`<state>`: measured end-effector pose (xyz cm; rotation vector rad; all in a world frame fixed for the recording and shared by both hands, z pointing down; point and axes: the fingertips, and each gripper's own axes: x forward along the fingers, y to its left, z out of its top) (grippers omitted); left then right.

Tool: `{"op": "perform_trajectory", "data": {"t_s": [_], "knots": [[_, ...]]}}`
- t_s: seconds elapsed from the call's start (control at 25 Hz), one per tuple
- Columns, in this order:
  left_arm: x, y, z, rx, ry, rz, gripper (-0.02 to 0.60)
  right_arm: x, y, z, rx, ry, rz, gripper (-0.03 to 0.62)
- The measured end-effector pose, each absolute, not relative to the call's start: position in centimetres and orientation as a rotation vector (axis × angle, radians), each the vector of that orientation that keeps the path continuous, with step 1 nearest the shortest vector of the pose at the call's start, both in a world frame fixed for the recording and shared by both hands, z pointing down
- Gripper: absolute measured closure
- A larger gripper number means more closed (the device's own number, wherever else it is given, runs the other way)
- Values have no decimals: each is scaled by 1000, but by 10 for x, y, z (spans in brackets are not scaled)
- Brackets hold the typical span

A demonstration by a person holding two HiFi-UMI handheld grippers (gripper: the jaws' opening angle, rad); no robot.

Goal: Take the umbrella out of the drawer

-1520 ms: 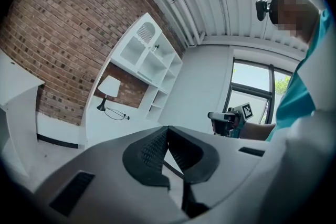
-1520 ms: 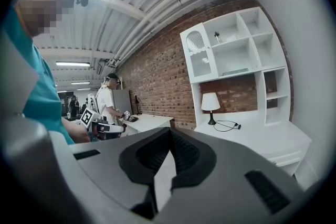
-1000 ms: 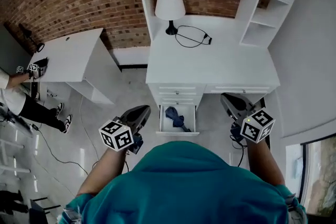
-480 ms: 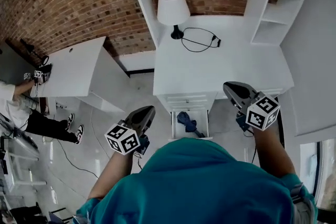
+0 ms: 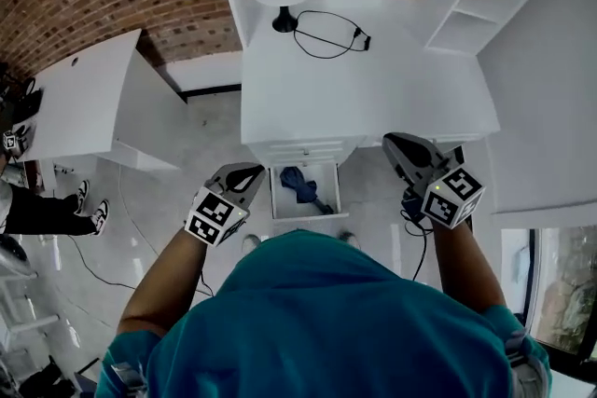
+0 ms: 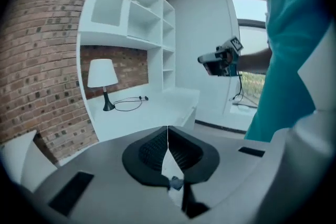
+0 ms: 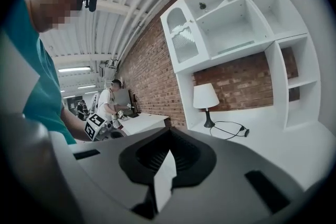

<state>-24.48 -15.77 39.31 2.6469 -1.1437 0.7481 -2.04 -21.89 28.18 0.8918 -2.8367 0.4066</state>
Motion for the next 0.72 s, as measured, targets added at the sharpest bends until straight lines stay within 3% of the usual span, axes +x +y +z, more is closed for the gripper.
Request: {"op": "perform_trajectory", "data": {"t_s": [0.32, 0.48, 0.72], "knots": [[-180, -164, 509, 2688, -765, 1426, 568, 16, -223, 368, 912, -2805, 569, 572], [-147, -155, 576, 2692, -447, 1662, 448, 28, -224, 414, 914, -2791, 592, 572], [-117, -141, 702, 2672, 5, 1965, 324, 51, -217, 500, 970, -2743, 654, 571]]}}
